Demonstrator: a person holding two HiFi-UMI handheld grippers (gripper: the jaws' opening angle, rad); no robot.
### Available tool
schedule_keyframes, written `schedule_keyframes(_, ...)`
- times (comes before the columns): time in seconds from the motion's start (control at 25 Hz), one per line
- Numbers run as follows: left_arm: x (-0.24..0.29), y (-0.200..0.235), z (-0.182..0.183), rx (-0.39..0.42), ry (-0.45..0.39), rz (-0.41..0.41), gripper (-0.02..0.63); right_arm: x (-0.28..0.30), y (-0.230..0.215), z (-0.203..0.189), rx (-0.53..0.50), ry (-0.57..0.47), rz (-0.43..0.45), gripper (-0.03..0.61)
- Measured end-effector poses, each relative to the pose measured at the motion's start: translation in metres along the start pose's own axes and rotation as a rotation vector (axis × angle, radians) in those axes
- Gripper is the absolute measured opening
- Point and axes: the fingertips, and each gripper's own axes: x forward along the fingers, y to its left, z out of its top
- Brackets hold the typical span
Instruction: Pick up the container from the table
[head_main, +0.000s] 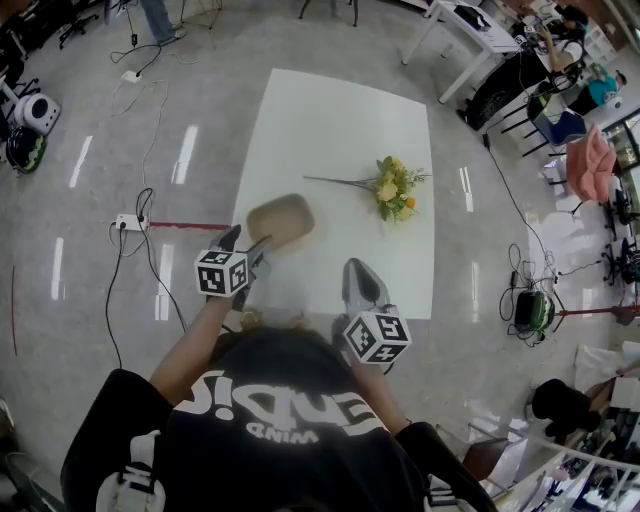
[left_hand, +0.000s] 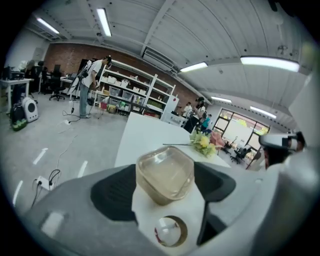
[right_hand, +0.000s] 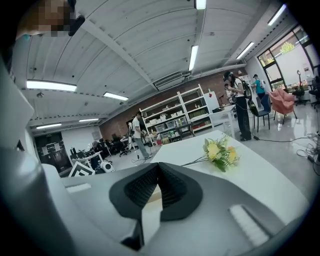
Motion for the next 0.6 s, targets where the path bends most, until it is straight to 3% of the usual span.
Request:
schedule_keyframes(0.24,0.016,0.008,-0.022,-0.034,0.066,0.017,0.351,-0.001,-0.012,0.001,0.009,0.007,-0.022,0.000)
schedule_keyframes(0.6,0.032,0.018,-0.029,-0.081,0.095,0.035,0.318,0.004,-0.027,0.003,0.014,0.009,-0.045,0.000)
